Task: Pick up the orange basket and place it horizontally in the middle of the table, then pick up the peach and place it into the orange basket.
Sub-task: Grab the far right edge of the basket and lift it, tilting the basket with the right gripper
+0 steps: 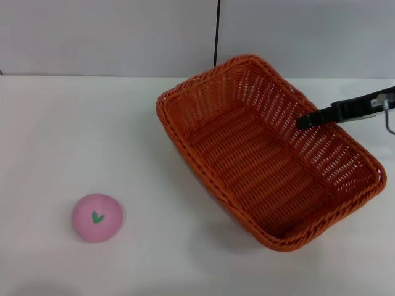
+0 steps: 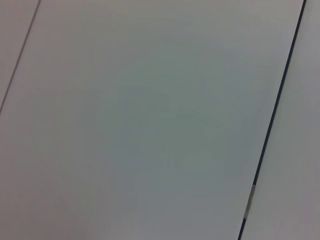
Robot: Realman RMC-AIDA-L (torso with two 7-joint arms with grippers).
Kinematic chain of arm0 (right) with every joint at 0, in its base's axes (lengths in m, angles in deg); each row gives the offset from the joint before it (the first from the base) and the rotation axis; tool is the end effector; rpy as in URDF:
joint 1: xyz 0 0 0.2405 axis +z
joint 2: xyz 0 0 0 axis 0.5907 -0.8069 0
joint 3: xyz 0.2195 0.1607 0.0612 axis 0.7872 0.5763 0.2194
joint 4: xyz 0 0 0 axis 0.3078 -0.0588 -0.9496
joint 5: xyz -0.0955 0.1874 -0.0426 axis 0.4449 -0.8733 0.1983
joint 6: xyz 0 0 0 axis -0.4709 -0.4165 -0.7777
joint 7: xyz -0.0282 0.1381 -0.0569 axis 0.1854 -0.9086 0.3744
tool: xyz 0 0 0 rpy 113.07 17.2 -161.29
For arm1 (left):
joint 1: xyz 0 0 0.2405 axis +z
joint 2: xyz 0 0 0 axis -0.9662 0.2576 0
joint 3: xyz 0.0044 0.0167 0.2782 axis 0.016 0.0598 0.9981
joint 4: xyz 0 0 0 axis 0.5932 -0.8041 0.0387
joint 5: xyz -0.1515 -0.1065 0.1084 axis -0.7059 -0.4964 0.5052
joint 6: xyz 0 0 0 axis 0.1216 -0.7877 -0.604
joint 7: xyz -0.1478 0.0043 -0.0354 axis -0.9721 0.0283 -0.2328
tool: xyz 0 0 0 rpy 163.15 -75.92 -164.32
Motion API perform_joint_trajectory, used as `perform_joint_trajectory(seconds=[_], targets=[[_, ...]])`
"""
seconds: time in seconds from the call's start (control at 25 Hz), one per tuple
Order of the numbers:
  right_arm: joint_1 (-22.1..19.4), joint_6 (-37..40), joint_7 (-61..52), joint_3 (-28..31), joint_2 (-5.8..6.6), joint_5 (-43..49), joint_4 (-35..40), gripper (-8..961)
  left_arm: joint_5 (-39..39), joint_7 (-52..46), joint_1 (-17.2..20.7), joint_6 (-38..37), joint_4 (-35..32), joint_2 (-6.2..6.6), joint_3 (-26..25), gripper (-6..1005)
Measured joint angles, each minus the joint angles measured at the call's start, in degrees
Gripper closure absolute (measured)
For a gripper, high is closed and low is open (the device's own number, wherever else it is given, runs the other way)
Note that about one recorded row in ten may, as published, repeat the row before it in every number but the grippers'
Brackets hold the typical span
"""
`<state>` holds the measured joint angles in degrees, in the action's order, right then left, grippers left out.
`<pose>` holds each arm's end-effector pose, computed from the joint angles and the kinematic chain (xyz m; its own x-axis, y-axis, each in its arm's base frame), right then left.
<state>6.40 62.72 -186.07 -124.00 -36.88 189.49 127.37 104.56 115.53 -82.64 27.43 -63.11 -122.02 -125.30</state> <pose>0.2610 0.4176 0.0086 0.4918 -0.8478 -0.1986 -0.8666 -0.4544 -0.2062 -0.4451 0.2046 0.0322 0.4911 -0.1149 0.8635 0.8645 0.1866 -0.4668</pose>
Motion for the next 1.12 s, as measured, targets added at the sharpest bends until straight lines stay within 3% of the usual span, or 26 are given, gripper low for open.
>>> perform_joint_trajectory(seconds=[0.28, 0.76, 1.08, 1.12], targets=[[-0.3, -4.1, 0.0, -0.7, -0.96, 0.0, -0.9, 240, 0.0, 0.0, 0.2, 0.2, -0.1, -0.09, 0.0, 193], [0.3, -6.6, 0.1, -1.3, -1.48, 0.0, -2.1, 292, -0.2, -0.1, 0.2, 0.0, -0.7, -0.09, 0.0, 194], [0.5, -7.4, 3.2, -1.4, -2.38, -0.6, -2.3, 742, -0.3, -0.1, 0.3, 0.0, -0.7, -0.09, 0.0, 194], [0.6, -7.6, 3.6, -1.5, -2.50, -0.6, -2.1, 754, -0.3, -0.1, 0.3, 0.0, -0.8, -0.09, 0.0, 194]])
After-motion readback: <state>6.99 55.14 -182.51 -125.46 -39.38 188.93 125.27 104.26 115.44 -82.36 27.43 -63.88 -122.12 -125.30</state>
